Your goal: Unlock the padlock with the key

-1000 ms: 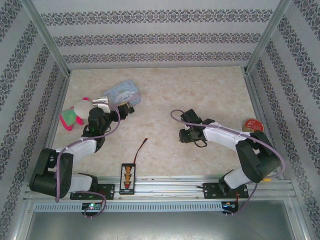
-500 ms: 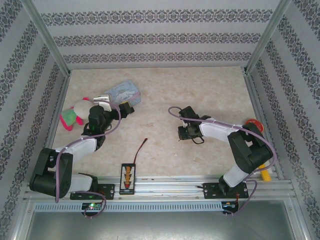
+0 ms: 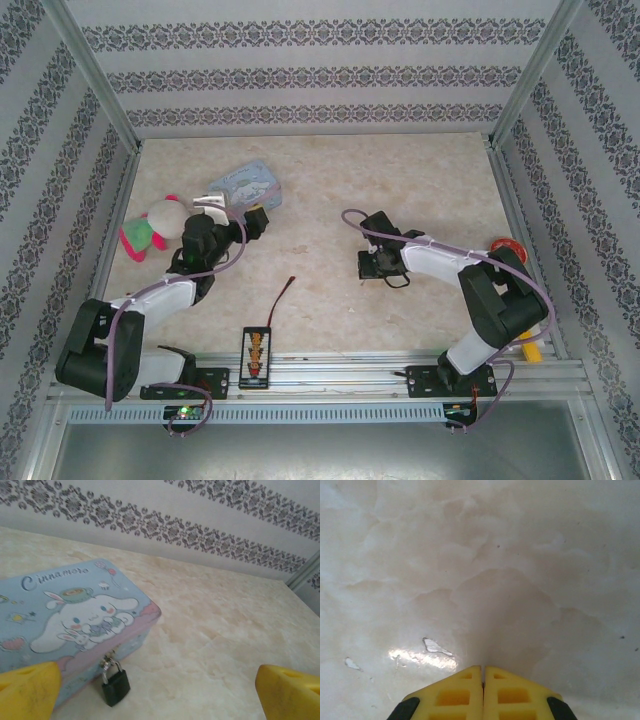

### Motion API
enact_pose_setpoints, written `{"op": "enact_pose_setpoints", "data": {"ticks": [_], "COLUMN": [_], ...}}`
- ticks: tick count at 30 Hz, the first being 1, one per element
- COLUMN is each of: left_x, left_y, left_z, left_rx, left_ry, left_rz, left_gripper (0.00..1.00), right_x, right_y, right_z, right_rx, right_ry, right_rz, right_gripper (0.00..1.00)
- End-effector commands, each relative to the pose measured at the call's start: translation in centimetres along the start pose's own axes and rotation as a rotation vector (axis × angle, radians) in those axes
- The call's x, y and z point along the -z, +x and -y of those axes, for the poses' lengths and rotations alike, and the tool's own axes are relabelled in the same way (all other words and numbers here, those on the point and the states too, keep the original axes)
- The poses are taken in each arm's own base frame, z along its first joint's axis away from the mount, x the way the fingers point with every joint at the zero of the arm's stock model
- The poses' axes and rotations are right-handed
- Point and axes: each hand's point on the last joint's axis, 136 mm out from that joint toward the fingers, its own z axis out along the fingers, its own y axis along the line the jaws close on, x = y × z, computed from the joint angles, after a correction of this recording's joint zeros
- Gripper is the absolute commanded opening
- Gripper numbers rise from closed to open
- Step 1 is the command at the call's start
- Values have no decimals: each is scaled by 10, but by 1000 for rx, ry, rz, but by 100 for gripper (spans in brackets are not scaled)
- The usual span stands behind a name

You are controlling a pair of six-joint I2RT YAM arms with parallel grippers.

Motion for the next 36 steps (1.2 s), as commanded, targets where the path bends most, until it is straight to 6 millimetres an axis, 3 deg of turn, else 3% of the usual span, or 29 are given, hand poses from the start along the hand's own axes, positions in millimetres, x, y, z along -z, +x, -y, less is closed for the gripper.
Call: {"op": "enact_pose_setpoints", "data": {"ticks": [1, 6, 11, 23, 36], "left_x": [6, 8, 10, 23, 12], "left_y": [21, 39, 59, 105, 133], "left_z": [10, 32, 70, 147, 186], "left_rx": [-10, -40, -114, -409, -543], "left_ry": [-1, 76, 228, 541, 671], "left_rz": [-61, -103, -133, -39, 43], "left_gripper": [99, 99, 99, 95, 84], "right_x": [15, 27, 42, 81, 106], "right_y": [-5, -10, -14, -29, -45], "right_z": [-11, -18, -23, -44, -76], "right_rx": [-97, -203, -278, -394, -441], "right_ry": [-54, -115, -160, -323, -525], "right_rz": [11, 28, 57, 108, 108], "right_gripper": [0, 0, 0, 0, 0]}}
